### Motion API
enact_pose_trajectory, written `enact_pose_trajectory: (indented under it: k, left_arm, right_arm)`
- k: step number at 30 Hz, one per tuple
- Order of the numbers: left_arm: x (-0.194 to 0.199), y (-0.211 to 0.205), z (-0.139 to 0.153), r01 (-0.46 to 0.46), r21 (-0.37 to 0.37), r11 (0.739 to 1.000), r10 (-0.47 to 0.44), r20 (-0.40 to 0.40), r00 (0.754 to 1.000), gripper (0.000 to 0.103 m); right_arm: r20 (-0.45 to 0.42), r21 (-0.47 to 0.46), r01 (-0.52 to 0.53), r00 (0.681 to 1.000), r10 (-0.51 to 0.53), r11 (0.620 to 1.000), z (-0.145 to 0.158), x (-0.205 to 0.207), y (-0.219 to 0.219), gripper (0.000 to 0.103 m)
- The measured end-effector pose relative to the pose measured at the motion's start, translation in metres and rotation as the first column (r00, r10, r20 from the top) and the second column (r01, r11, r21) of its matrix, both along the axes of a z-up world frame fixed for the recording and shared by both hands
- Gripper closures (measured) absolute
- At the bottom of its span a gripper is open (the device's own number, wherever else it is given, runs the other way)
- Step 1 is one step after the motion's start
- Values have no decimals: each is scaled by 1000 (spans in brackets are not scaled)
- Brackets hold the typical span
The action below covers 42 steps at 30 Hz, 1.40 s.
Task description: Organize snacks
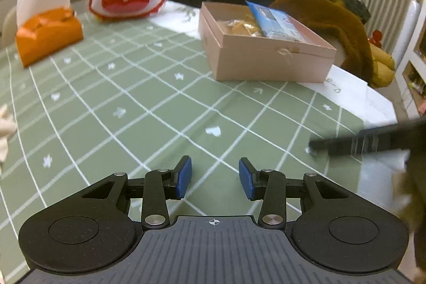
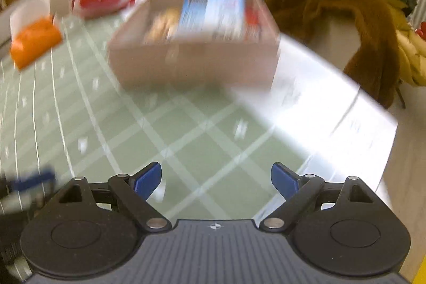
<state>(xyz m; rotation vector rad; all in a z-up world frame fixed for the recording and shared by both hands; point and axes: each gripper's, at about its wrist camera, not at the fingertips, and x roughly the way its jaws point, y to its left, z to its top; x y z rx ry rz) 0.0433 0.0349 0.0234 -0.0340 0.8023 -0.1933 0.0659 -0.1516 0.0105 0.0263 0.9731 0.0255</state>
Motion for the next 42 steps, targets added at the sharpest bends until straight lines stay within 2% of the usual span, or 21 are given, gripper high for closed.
enact_pose_trajectory:
  k: [3,5,9,16,18,42]
  left_arm:
    - [6,-1,-3,13,18,1000,-14,36,999,58]
    - [11,-4,-6,29,42,999,-31,63,998,57]
    - [16,-10,-10,47,60,997,-52,90,995,51]
    - [12,-11,-12,48,51,998,-53,112,992,51]
    - [12,-11,-13,48,52,997,-54,113,992,51]
    - [12,-10,-12,51,54,997,-56,113,992,51]
  right_arm:
    - [59,-42,8,998,-6,999,-8,-15,12,5]
    - [68,-45,21,998,-18,999,-10,-16,15,0]
    - [128,-14,92,988,-89,996,-17,-24,5,0]
    - [206,-14,107,973,-102,994,-20,-30,7,0]
    - [251,-13,108,963,-101,994,-24,-36,7,0]
    - [252,-12,111,962,-105,994,-23,-35,7,0]
